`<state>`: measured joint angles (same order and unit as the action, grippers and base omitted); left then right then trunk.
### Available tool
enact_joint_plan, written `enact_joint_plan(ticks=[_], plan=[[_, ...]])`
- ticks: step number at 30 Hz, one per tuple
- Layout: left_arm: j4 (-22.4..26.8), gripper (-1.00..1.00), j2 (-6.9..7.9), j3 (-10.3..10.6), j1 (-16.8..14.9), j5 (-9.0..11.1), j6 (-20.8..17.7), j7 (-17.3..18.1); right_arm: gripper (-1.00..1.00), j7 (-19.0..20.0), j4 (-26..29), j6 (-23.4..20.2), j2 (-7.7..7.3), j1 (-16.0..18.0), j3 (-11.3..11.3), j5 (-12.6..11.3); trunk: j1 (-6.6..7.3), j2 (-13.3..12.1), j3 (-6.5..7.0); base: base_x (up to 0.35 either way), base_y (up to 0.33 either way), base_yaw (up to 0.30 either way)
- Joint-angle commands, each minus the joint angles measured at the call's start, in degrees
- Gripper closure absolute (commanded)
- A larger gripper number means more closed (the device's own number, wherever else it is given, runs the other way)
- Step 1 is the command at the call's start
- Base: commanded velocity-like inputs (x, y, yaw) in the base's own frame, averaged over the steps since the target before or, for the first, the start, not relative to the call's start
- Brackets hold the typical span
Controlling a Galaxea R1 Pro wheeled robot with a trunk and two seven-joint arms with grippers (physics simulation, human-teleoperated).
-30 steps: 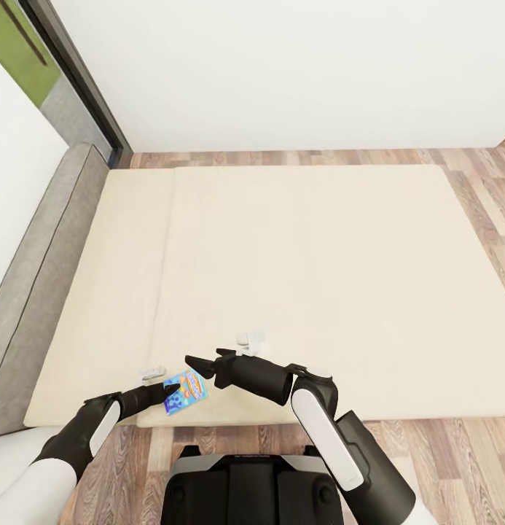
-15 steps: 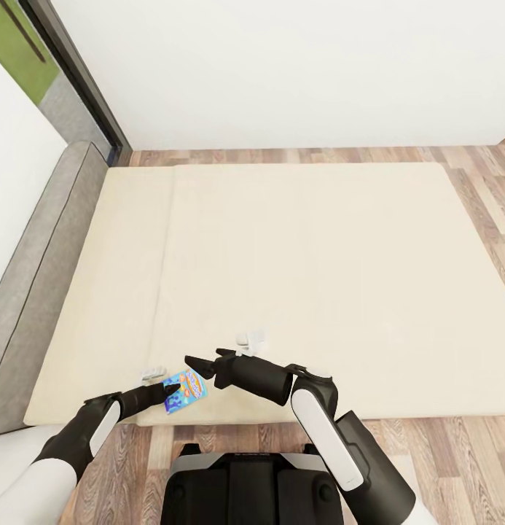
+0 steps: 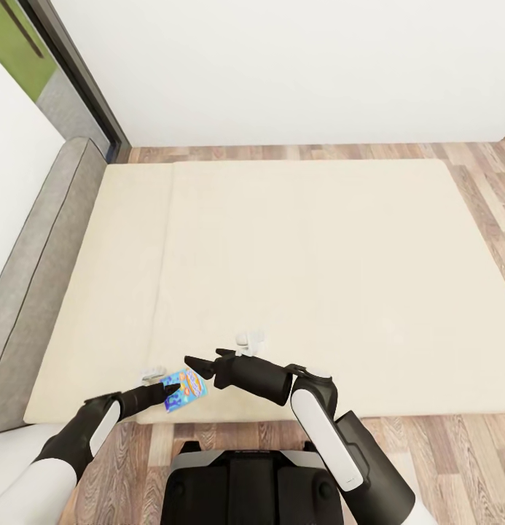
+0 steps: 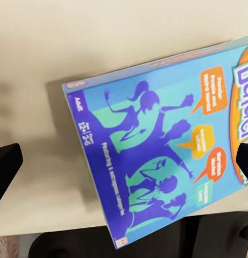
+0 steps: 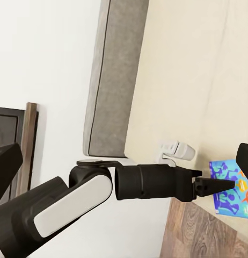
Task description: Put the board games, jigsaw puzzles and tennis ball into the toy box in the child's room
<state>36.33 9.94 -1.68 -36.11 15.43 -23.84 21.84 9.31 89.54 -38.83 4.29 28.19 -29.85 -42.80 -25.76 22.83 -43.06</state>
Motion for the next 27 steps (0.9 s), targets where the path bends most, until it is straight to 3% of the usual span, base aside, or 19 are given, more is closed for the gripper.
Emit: enact_joint_plan(ticks=[1,27], plan=[[0.0,-1.00,-0.01,-0.2,0.0,0.4,-0.5,0.1,-1.00,0.2,0.0,-0.3,0.02,0.0,0.1,0.1,-0.03,0.1,-0.14,0.000,0.000,0.000],[0.6,-1.00,0.04,-0.2,0.0,0.4,-0.4,0.1,-1.00,0.1,0.0,-0.2,0.09,0.0,-0.1,0.3,-0.03,0.1,-0.50,0.000,0.000,0.000]])
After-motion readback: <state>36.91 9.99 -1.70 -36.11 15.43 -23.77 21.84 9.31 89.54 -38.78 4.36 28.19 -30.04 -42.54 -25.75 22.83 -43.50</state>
